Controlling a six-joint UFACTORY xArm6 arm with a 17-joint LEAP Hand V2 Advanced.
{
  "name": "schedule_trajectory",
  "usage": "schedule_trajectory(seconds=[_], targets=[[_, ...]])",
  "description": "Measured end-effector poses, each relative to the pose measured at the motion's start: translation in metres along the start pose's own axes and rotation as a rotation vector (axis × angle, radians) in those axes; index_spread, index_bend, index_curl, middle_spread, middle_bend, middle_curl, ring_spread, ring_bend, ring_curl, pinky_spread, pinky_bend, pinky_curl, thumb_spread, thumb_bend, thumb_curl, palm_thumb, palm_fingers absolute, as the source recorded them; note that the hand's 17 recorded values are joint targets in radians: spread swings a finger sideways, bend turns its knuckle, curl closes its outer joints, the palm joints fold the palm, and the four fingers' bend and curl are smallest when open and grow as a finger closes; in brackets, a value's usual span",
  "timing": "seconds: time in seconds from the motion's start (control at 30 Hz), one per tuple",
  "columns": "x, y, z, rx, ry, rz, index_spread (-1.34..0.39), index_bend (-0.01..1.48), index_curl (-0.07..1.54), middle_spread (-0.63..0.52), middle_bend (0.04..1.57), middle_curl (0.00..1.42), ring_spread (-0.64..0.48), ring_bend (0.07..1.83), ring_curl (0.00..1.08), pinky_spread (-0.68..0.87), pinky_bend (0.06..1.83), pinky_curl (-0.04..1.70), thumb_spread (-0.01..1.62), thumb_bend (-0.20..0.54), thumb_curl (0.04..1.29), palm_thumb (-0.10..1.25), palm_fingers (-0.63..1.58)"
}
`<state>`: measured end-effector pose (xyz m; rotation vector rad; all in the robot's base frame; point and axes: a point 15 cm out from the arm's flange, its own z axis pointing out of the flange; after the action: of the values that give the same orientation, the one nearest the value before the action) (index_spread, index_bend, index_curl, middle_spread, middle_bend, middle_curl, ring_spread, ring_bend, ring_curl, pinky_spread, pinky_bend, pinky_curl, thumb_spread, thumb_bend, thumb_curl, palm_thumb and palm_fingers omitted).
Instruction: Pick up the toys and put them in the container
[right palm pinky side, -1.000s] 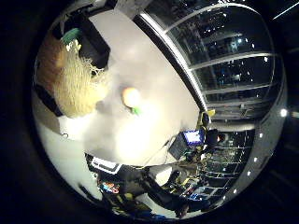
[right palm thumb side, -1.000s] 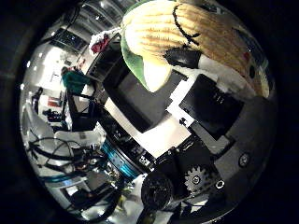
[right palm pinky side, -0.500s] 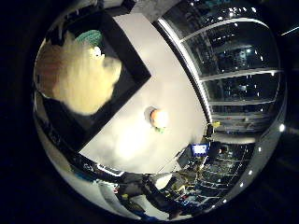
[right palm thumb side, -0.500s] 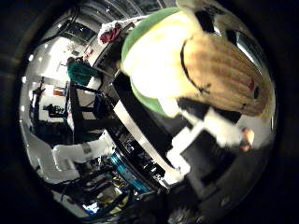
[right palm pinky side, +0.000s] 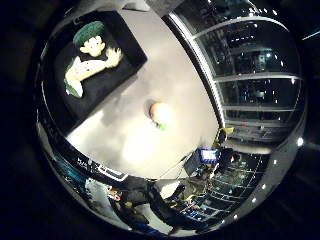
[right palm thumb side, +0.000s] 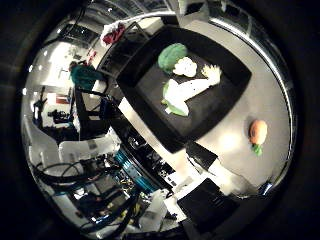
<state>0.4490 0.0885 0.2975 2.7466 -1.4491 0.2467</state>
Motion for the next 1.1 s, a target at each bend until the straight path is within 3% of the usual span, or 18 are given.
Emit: schedule_trajectory(seconds=[0.33, 0.53, 0.83, 1.1], targets=[[0.164, 0.126, 0.043, -0.064, 0.014, 0.281, -0.42, 0.15, 0.27, -0.03, 0.33, 0.35, 0.08, 0.36, 0.28, 0.35, 0.56, 0.22, 0.96, -0.035, 0.37, 0.72, 0.17], [0.23, 0.201, 0.108, -0.112, -0.022, 0.488, -0.37, 0.15, 0.26, -0.03, 0.35, 0.35, 0.03, 0.4, 0.28, 0.27, 0.54, 0.21, 1.01, -0.026, 0.35, 0.69, 0.23], [0.221, 0.16, 0.156, -0.048, -0.157, 0.629, -0.28, 0.15, 0.27, 0.01, 0.34, 0.34, 0.05, 0.44, 0.27, 0.26, 0.51, 0.21, 1.03, -0.025, 0.34, 0.66, 0.24], [0.213, 0.095, 0.175, -0.044, -0.175, 0.613, -0.24, 0.15, 0.26, 0.07, 0.32, 0.33, 0.09, 0.47, 0.26, 0.32, 0.53, 0.22, 1.03, -0.026, 0.33, 0.64, 0.23]])
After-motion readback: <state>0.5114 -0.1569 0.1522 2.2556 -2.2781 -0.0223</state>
